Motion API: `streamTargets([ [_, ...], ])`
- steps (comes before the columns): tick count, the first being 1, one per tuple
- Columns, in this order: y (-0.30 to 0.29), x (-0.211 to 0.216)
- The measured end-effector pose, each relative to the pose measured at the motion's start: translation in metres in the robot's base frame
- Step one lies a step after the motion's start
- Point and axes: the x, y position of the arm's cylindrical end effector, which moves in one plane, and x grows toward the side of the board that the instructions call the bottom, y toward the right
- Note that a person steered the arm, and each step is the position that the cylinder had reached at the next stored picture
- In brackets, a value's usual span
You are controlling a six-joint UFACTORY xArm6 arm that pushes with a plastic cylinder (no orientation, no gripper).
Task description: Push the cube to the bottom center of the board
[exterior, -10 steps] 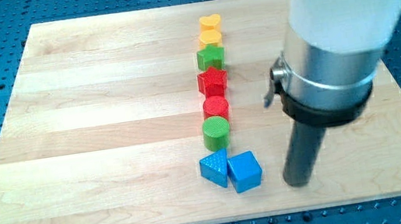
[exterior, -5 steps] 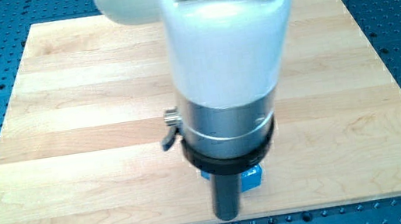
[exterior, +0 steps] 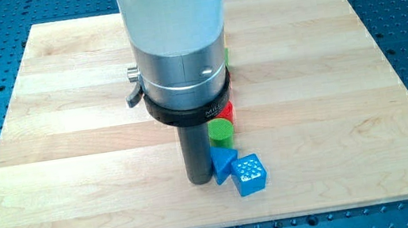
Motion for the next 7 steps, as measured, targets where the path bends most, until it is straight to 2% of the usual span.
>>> streamTargets([
  [2, -0.004, -0.006],
  [4, -0.021, 0.060],
  [5, -0.009, 0.057],
  [7, 0.011, 0.015],
])
